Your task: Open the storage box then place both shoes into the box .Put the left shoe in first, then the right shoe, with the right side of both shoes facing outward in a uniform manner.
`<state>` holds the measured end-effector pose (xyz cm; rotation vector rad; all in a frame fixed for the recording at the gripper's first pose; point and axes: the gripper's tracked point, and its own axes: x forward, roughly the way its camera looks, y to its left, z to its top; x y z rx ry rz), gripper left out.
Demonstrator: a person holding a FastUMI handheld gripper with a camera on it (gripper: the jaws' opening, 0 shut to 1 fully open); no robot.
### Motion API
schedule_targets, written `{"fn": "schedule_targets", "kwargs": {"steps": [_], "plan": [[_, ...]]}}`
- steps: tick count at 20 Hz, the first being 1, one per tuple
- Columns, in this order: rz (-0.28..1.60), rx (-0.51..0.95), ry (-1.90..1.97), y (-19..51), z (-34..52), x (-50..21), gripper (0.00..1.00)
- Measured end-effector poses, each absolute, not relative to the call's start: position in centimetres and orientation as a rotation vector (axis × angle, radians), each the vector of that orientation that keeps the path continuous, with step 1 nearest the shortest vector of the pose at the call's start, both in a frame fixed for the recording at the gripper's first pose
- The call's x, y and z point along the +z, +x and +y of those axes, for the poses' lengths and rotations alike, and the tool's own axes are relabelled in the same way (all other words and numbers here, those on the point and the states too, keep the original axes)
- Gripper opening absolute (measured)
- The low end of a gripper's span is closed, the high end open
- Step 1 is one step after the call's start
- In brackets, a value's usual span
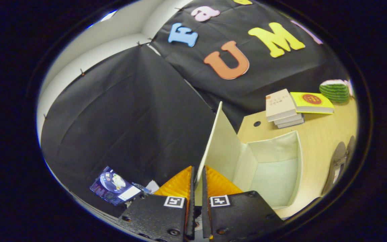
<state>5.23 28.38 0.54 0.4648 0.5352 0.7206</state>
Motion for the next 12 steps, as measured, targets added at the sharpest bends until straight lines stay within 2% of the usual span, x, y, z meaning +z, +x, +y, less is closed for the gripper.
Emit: {"fn": "schedule_targets", "kwargs": {"steps": [4,6,9,12], "plan": [[0.548,0.787,0.402,4.2,31.4,0.5,0.23],[0.541,0.823,0.349,3.4,32.6,0.6,0.41],[0.491,0.819,0.267,2.8,32.6,1.1,0.80],[0.431,0.755,0.201,3.6,30.9,1.1,0.91]]}}
